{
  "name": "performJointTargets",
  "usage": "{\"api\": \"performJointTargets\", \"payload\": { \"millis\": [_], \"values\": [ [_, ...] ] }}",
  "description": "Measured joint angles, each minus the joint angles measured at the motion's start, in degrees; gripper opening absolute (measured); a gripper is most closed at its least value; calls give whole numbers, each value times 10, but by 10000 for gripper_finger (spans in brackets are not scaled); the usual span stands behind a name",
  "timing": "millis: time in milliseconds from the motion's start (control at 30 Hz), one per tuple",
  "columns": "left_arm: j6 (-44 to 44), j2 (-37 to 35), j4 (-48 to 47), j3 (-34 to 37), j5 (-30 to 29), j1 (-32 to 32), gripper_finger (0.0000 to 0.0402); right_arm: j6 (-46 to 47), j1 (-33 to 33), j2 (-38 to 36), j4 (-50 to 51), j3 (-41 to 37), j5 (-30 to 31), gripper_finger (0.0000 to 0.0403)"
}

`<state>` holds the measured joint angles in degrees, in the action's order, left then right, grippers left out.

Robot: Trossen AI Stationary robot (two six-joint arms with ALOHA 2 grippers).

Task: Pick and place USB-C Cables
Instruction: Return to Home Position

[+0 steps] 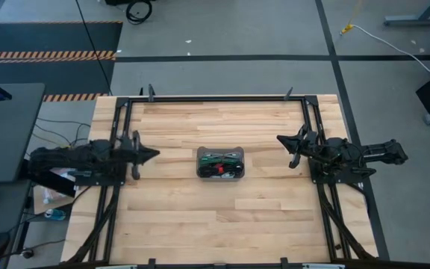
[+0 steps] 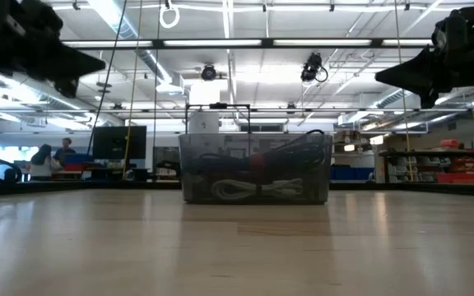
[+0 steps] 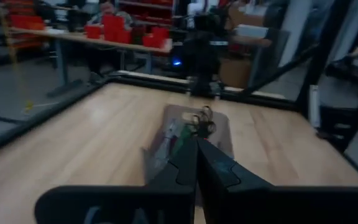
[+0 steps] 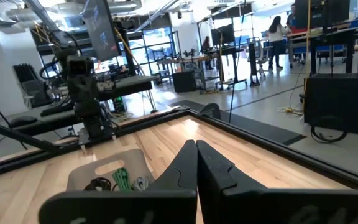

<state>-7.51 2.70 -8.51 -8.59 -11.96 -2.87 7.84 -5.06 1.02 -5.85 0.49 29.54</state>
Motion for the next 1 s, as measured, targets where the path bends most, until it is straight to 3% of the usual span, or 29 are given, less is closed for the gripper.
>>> {"api": "performJointTargets", "payload": {
  "millis": [100, 167, 300, 700, 1000],
  "values": [
    [-21, -1, 122, 82, 19, -1, 10, -1, 0, 0, 4, 0, 0, 0],
    [-38, 10, 123, 77, 13, -3, 9, 1, 0, 1, 3, 0, 0, 0],
    [52, 9, 190, 75, 11, -12, 9, 4, 0, 1, 9, 0, -1, 0],
    [10, 10, 132, 81, 28, -12, 9, -5, 0, 12, 19, 0, -3, 0],
    [6, 10, 116, 81, 33, -12, 9, 13, 0, 155, 24, 0, -61, 0]
  ]
}}
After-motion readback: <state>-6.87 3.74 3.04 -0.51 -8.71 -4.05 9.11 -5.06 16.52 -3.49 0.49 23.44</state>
